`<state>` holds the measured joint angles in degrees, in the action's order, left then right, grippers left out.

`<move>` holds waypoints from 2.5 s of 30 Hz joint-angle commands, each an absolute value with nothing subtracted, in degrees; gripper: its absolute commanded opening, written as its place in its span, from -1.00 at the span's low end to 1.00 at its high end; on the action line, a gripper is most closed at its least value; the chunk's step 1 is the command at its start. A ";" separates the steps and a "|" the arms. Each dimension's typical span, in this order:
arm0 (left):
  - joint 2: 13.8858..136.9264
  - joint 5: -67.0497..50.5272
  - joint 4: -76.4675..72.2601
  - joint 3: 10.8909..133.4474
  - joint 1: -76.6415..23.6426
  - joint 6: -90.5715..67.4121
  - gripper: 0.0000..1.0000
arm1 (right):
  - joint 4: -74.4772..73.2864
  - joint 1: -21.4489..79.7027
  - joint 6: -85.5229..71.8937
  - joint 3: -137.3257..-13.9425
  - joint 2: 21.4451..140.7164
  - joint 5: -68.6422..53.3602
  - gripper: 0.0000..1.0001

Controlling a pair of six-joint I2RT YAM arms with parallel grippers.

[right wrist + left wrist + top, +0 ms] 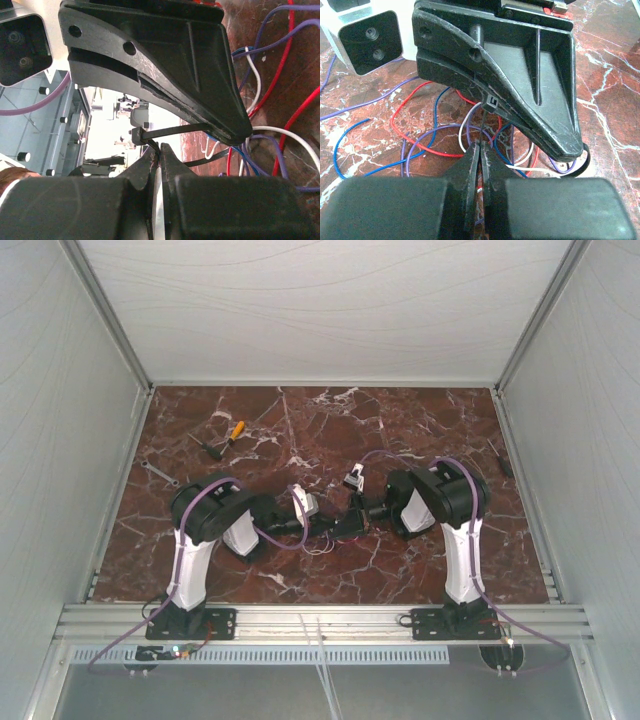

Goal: Zip-tie the wires
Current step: Tie the cable at the center of the board.

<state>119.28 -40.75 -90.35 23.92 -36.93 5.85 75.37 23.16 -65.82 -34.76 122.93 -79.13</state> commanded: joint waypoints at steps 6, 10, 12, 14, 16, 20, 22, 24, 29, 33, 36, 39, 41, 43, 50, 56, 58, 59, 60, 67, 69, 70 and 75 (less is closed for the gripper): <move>117.95 -41.53 -104.94 23.82 -37.44 7.51 -1.00 | 80.95 22.51 -68.42 -35.74 125.55 -79.80 -1.00; 117.95 -41.25 -104.94 23.74 -37.78 7.97 -1.00 | 81.48 22.48 -70.43 -36.12 123.82 -79.80 -1.00; 117.95 -41.31 -104.94 23.73 -37.86 8.20 -1.00 | 81.45 22.50 -71.22 -36.12 122.64 -79.65 -1.00; 117.88 -41.40 -104.94 23.73 -37.95 8.33 -1.00 | 81.16 22.49 -72.06 -36.12 121.96 -79.56 -1.00; 117.74 -41.20 -104.94 23.69 -37.97 8.43 -1.00 | 80.80 22.48 -73.06 -36.02 121.98 -79.39 -1.00; 117.69 -40.83 -104.94 23.57 -38.13 8.44 -1.00 | 81.57 22.58 -75.65 -35.05 123.20 -78.60 -1.00; 117.61 -40.63 -104.94 23.55 -38.14 8.46 -1.00 | 81.67 22.53 -76.31 -34.20 123.38 -78.46 -1.00; 117.53 -40.45 -104.94 23.47 -38.22 8.44 -1.00 | 81.73 22.58 -77.14 -33.53 123.37 -78.39 -1.00; 117.45 -40.04 -104.94 23.38 -38.41 8.66 -1.00 | 81.73 23.04 -79.18 -33.00 123.32 -77.98 -1.00; 117.39 -40.08 -104.94 23.29 -38.63 9.08 -1.00 | 81.72 24.07 -79.89 -33.64 123.61 -78.24 -1.00; 117.26 -39.91 -104.94 23.12 -38.92 9.61 -1.00 | 81.68 24.01 -80.92 -34.52 123.96 -78.16 -1.00; 117.02 -39.46 -104.94 22.99 -39.11 9.76 -1.00 | 83.40 23.92 -82.36 -34.89 124.17 -77.93 -1.00; 116.82 -39.33 -104.94 22.86 -39.16 9.84 -1.00 | 84.50 23.74 -83.96 -34.62 124.28 -77.54 -1.00; 116.73 -39.39 -104.94 22.77 -39.19 9.89 -1.00 | 87.80 23.45 -86.83 -33.98 124.64 -77.28 -1.00; 116.64 -39.29 -104.94 22.69 -39.28 10.02 -1.00 | 93.10 22.25 -90.59 -33.04 125.63 -75.82 -1.00; 116.65 -39.34 -104.94 22.68 -39.29 10.11 -1.00 | 93.12 21.76 -90.79 -33.49 125.82 -75.03 -0.96; 116.63 -39.37 -104.94 22.68 -39.29 10.11 -1.00 | 93.10 21.44 -90.79 -33.48 125.65 -75.01 -0.94; 116.66 -39.30 -104.94 22.68 -39.27 10.11 -1.00 | 93.08 21.21 -90.79 -33.43 125.65 -74.91 -0.94; 116.64 -39.32 -104.94 22.68 -39.28 10.07 -1.00 | 93.08 21.06 -90.77 -33.48 125.54 -74.84 -0.94; 116.63 -39.38 -104.94 22.68 -39.29 10.19 -1.00 | 93.08 20.57 -90.73 -33.84 125.51 -74.63 -0.92; 116.64 -39.43 -104.94 22.68 -39.28 10.20 -1.00 | 93.08 20.56 -90.67 -33.92 125.59 -74.68 -0.91; 116.65 -39.40 -104.94 22.68 -39.29 10.20 -1.00 | 93.08 20.57 -90.68 -33.99 125.66 -74.73 -0.90; 116.76 -39.49 -104.94 22.74 -39.29 10.20 -1.00 | 93.08 20.48 -91.06 -34.94 125.60 -74.86 -0.86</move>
